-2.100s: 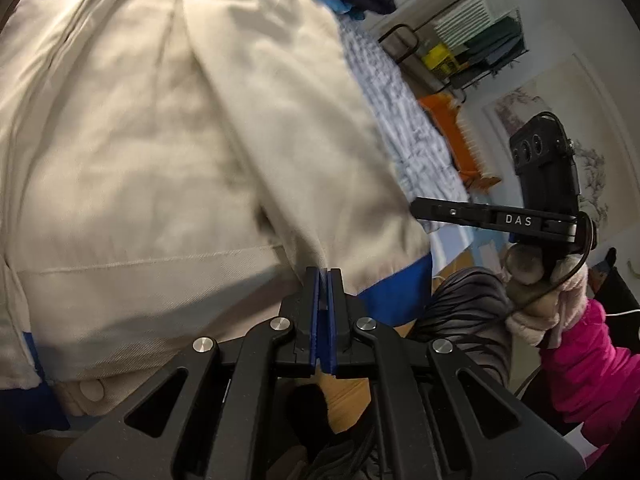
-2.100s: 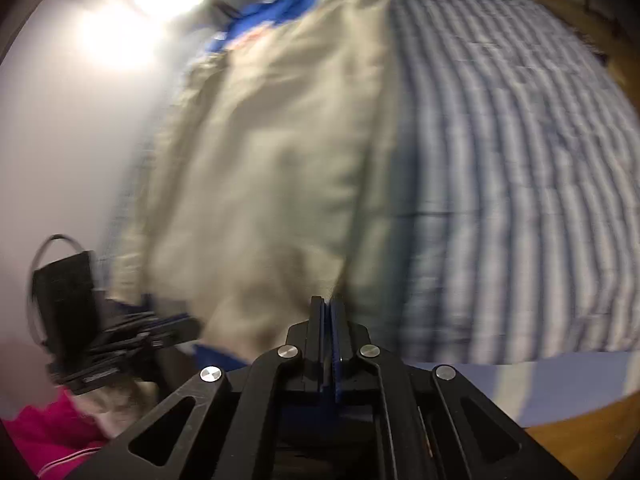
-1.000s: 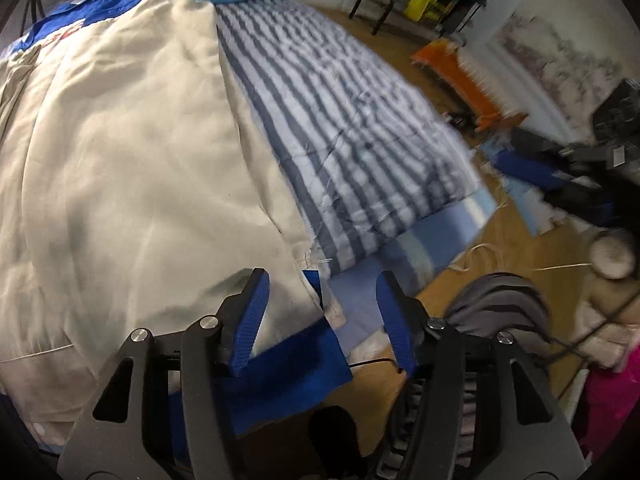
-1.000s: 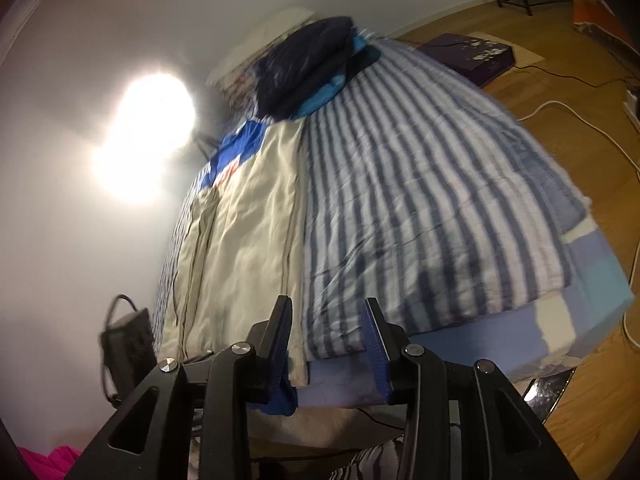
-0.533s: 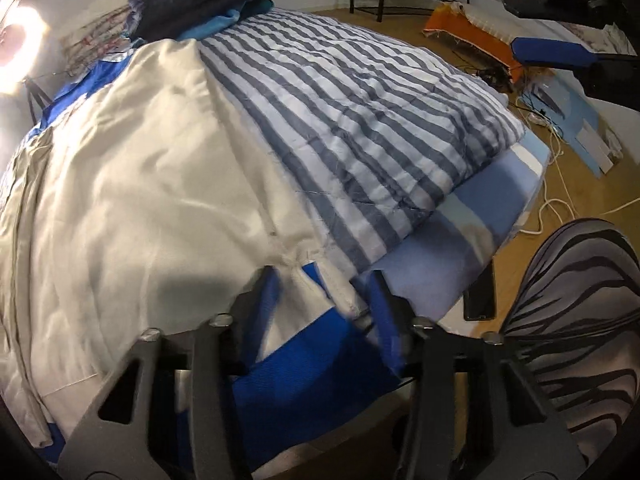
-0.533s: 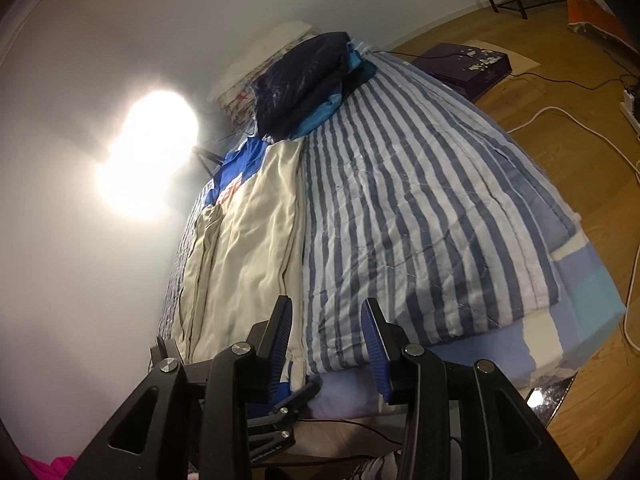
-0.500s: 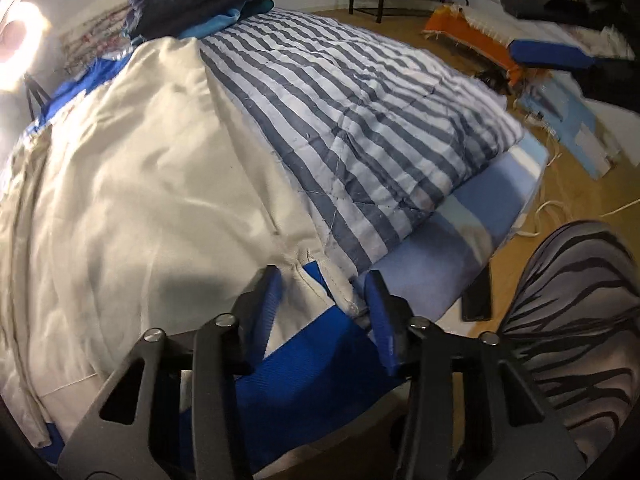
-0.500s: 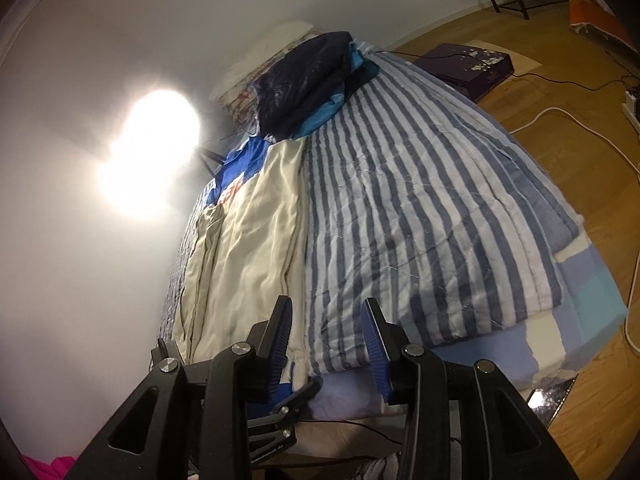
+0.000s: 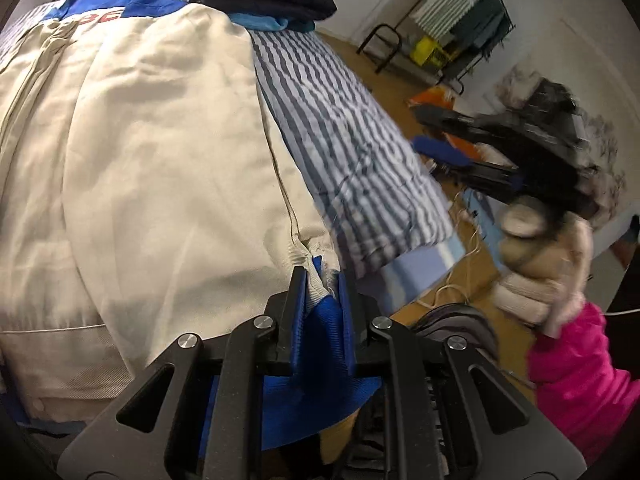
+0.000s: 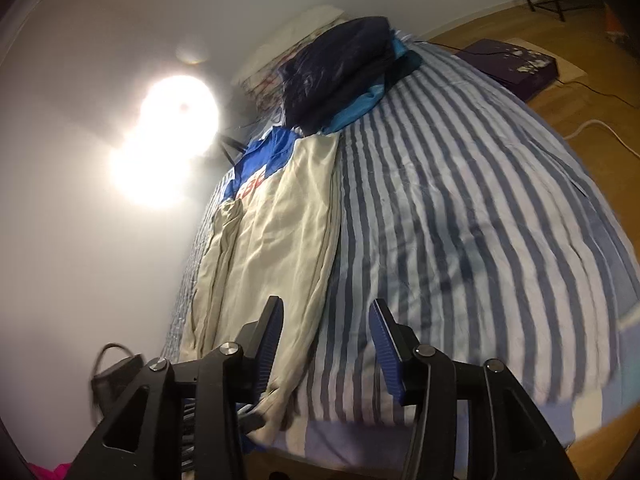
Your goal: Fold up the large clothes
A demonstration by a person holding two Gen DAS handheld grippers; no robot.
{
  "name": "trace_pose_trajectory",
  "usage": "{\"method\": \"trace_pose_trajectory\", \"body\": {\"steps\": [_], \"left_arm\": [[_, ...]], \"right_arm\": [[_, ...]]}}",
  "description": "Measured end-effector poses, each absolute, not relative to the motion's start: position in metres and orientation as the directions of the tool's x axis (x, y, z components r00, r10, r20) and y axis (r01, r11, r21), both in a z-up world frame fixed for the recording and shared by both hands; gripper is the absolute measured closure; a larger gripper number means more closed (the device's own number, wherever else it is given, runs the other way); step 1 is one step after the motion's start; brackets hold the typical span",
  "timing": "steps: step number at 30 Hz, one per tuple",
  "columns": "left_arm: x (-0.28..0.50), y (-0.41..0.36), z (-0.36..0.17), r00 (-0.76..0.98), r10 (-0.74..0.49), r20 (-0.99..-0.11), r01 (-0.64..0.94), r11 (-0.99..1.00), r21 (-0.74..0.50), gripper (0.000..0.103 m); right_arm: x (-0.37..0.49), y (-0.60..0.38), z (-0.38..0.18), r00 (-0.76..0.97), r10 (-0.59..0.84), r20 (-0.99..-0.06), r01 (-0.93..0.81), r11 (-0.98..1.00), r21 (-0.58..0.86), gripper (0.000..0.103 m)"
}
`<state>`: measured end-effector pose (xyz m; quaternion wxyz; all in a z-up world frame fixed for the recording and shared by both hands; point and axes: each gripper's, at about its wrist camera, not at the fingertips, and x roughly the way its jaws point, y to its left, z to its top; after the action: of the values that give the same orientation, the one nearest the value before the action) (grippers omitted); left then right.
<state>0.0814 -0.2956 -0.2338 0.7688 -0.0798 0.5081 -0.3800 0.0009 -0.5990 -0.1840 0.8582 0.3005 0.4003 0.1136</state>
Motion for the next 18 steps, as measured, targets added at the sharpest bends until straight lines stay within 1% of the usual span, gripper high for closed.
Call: {"method": "trace_pose_trajectory", "body": {"steps": [2,7,11,16,18], "left_arm": [[0.081,-0.291,-0.229,0.198,-0.682,-0.704,0.494,0.690,-0.529,0.089],[0.082,-0.276,-0.220,0.200,-0.711,-0.674,0.479,0.672,-0.566,0.090],[0.084,-0.260,-0.214,0.205,-0.726,-0.657,0.476,0.660,-0.581,0.090],[0.086,-0.244,-0.208,0.213,-0.736,-0.643,0.480,0.652,-0.587,0.090],[0.088,-0.238,-0.207,0.214,-0.739,-0.639,0.480,0.649,-0.590,0.090]], "right_arm": [[0.021,-0.594,-0.187,0.650,0.437,-0.621,0.039,0.797,0.602,0.047],[0.084,-0.588,-0.200,0.638,0.471,-0.609,0.053,0.762,0.645,0.046],[0.141,-0.577,-0.212,0.623,0.458,-0.634,0.083,0.767,0.636,0.046],[0.195,-0.567,-0.236,0.600,0.459,-0.655,0.153,0.738,0.658,0.046],[0.211,-0.564,-0.243,0.597,0.452,-0.663,0.178,0.731,0.659,0.048]]}}
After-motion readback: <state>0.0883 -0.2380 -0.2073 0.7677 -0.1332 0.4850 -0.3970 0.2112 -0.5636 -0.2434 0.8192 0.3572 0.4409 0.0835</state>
